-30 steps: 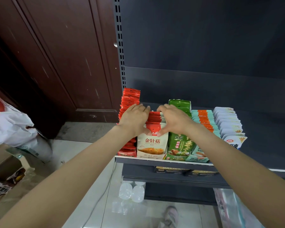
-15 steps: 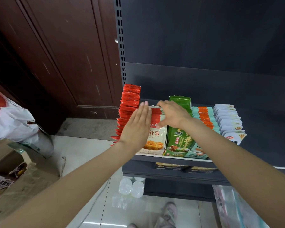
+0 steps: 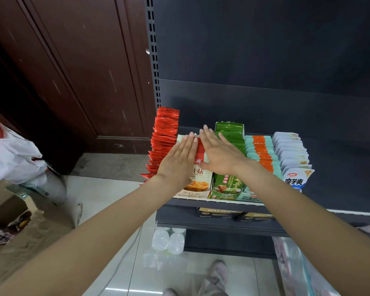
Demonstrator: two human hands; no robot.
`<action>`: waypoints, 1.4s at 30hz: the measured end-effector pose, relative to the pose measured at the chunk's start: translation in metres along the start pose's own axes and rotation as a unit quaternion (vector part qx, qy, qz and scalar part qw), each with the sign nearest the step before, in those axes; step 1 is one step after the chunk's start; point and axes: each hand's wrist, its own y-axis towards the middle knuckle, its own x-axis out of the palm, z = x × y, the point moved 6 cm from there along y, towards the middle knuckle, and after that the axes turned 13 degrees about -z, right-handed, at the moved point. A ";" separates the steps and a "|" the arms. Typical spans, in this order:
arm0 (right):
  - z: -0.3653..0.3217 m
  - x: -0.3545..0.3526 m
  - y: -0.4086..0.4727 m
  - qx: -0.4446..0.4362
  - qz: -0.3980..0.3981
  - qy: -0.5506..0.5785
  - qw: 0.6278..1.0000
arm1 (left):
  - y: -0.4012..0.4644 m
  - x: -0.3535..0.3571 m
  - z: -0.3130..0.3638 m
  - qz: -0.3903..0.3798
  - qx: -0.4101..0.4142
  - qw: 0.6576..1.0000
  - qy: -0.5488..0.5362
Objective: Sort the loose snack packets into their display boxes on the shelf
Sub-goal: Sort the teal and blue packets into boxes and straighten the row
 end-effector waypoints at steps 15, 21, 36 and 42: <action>-0.001 0.003 0.001 0.011 -0.030 0.016 0.999 | 0.013 -0.005 -0.012 -0.025 0.062 0.994 -0.082; 0.001 -0.010 0.001 -0.013 -0.027 0.135 0.990 | 0.009 -0.018 -0.031 -0.010 0.070 0.987 -0.144; 0.002 -0.010 0.004 0.036 0.082 0.097 0.991 | 0.017 -0.016 -0.029 0.049 0.025 0.990 -0.133; 0.017 -0.008 -0.027 0.037 0.097 0.122 0.987 | 0.007 -0.009 -0.005 0.087 0.075 0.987 -0.112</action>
